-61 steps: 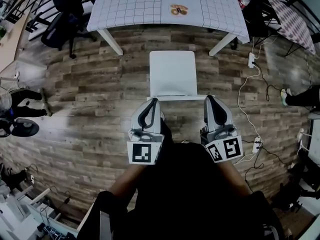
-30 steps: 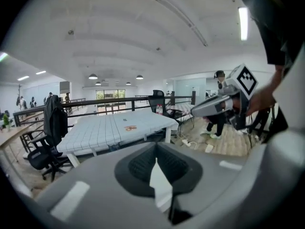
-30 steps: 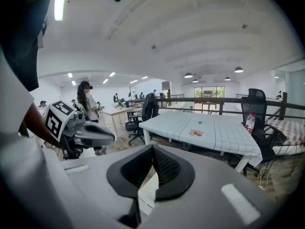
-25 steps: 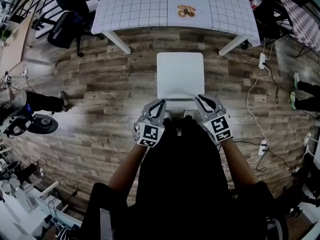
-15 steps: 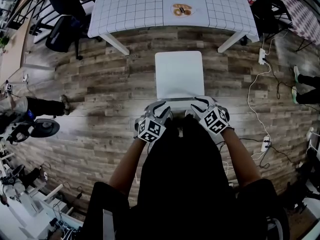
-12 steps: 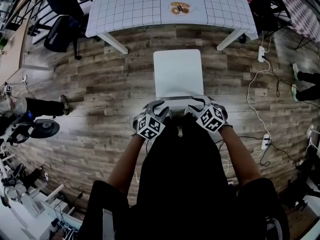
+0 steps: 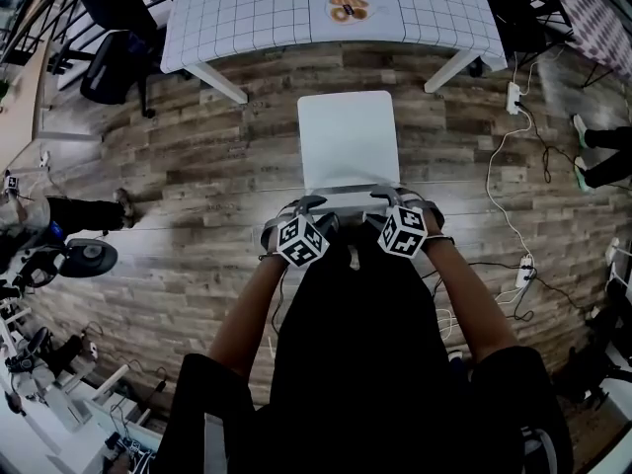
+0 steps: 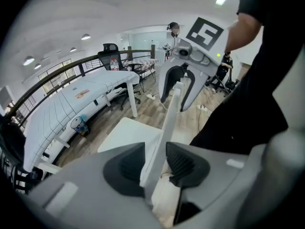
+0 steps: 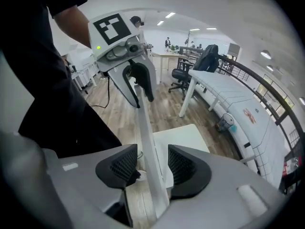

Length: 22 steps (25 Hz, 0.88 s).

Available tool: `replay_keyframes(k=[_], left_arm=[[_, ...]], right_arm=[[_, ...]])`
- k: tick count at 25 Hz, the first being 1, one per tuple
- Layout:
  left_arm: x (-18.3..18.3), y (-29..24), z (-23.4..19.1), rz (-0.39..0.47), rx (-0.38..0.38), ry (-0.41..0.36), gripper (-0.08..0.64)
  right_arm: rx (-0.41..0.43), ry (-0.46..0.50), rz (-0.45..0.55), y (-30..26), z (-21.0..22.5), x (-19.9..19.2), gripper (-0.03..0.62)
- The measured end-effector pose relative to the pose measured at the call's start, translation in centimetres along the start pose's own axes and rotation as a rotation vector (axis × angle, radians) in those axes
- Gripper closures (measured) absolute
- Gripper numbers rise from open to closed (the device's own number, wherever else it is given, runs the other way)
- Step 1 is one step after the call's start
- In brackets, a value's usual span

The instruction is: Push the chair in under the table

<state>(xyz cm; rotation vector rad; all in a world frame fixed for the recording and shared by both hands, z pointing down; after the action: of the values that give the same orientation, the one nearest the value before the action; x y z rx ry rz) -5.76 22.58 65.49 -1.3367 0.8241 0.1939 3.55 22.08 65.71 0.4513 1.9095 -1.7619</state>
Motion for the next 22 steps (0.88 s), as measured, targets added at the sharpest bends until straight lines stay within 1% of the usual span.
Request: replay_keyframes(k=[2,5,8,10,13,15,16,17,18,19,21,22], left_arm=[[0.2,-0.1,0.2,-0.005,-0.009,-0.006,0.411],[0.6,-0.8,0.6,-0.046,-0.025,-0.055,0.391],[1.0,-2.1,1.2,-0.093,-0.054,-0.097,0.383],[1.2,-3.2,1.7,-0.112,-0.083,-0.103,0.383],[0.9,-4.6,2.9,-0.156,-0.119,-0.120,0.384],[0.6,-5.2,3.1,-0.197,-0.111,-0.165,0.391],[0.4,-5.4,3.0,-0.215,-0.103,-0.199,0.413],[0.2,-5.7,3.0,-0.229,-0.096,-0.233,0.431],[-0.2,-6.1,3.0,-0.241,-0.094,-0.262,0.434],[-0.7,-6.5,3.0,-0.255,-0.096,-0.274,0.430],[-1.6,-7.3,3.0,-0.286,-0.104,-0.252,0.423],[-1.9,-7.5,2.8,-0.302,-0.105,-0.243,0.428]], right_arm=[[0.031,0.040,-0.036,-0.6,-1.1,-0.2,0.390],[0.054,0.121,-0.110,-2.0,-1.9,-0.8,0.383],[0.039,0.110,-0.099,-3.0,-1.4,-0.4,0.391],[0.031,0.111,-0.091,-3.4,-1.0,-0.1,0.399],[0.059,0.143,-0.133,-4.2,-1.3,-0.9,0.400],[0.070,0.152,-0.157,-4.7,-1.3,-1.8,0.400],[0.067,0.157,-0.168,-5.1,-1.2,-2.3,0.408],[0.059,0.170,-0.184,-5.4,-1.1,-2.9,0.437],[0.053,0.194,-0.210,-5.8,-1.0,-3.6,0.453],[0.048,0.225,-0.242,-6.1,-1.0,-4.2,0.464],[0.046,0.268,-0.282,-6.3,-1.3,-4.8,0.471],[0.050,0.270,-0.286,-6.3,-1.4,-4.8,0.471]])
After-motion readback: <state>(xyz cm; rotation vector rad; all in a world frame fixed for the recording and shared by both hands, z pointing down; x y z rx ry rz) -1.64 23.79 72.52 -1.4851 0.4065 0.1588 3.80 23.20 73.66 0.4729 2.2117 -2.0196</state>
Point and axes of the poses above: the fingertips, and each gripper's own axes: y backward along the fingers, z to its right, x out of its top, the point moved 1 cm from there along y, backward along the fingers, and after that the axes turned 7 degrees about z, right-handed, at the moved point
